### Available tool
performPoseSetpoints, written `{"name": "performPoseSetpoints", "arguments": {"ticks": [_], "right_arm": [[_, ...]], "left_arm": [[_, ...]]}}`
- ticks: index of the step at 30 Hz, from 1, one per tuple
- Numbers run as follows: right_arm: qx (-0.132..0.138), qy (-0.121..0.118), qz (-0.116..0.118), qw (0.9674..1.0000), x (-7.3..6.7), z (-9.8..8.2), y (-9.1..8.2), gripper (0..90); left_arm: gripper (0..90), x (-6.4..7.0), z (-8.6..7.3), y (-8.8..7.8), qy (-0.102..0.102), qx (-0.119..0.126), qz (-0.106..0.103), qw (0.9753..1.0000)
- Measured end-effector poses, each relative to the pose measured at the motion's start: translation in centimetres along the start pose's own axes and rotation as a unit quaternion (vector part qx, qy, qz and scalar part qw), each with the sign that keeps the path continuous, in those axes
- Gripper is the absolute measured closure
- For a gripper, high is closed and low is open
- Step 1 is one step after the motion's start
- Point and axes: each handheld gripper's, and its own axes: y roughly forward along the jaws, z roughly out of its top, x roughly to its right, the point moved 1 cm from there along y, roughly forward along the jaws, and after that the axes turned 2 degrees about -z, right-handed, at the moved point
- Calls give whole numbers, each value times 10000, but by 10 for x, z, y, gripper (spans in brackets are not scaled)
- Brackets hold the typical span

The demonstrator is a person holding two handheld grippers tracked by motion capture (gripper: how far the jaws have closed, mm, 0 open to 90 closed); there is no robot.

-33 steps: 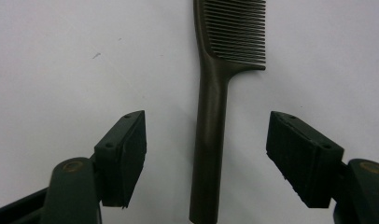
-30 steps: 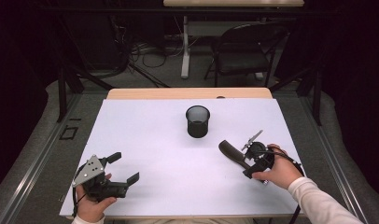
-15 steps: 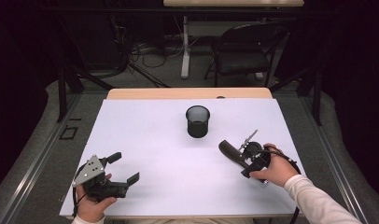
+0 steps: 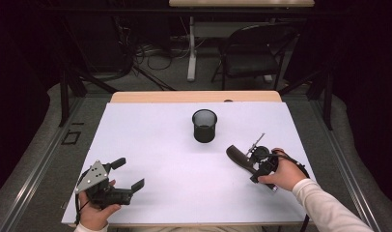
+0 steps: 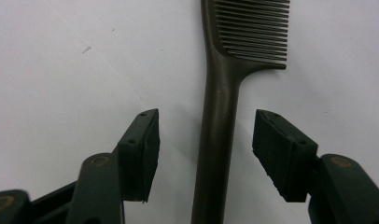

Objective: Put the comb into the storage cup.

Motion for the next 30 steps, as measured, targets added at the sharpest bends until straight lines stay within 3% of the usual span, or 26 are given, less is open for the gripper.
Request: {"name": "performPoseSetpoints", "arguments": {"ticks": [2,4,5,6,10,11,12,13,16,17,18,19,22,27,30], "right_arm": [[-41,-18,-2,10000,2,0,1,437],[-507,-182,-19,9985,5,3,-5,452],[-483,-54,1,9988,4,3,-4,458],[-73,95,46,9999,2,1,2,471],[-322,25,94,9994,6,1,1,504],[-165,85,102,9998,5,0,4,506],[-468,22,70,9989,6,2,1,509],[-175,104,110,9997,6,1,5,512],[-207,142,107,9996,7,1,6,527],[-513,0,84,9987,9,3,2,532],[-631,-22,75,9980,10,4,1,537],[-435,104,122,9989,9,3,4,538],[-238,195,123,9995,9,2,8,542],[-443,139,114,9989,10,3,7,570],[-342,172,161,9991,11,2,9,581]], "left_arm": [[12,0,0,0,-1,9,-2,10000],[12,0,0,0,0,16,-14,10000],[12,0,0,1,1,16,-16,10000],[12,0,0,1,4,13,-13,10000],[12,0,0,0,-1,15,-12,10000],[12,0,0,0,1,14,-13,10000],[12,0,0,0,2,13,-11,10000],[12,0,0,1,1,13,-13,10000],[12,0,0,1,1,11,-15,10000],[12,0,0,1,3,4,-6,10000],[12,0,0,1,4,5,-7,10000],[12,0,0,1,3,5,-8,10000],[12,0,0,1,1,7,-6,10000],[12,0,0,1,2,-2,-2,10000],[12,0,0,1,1,-14,-3,10000]]}}
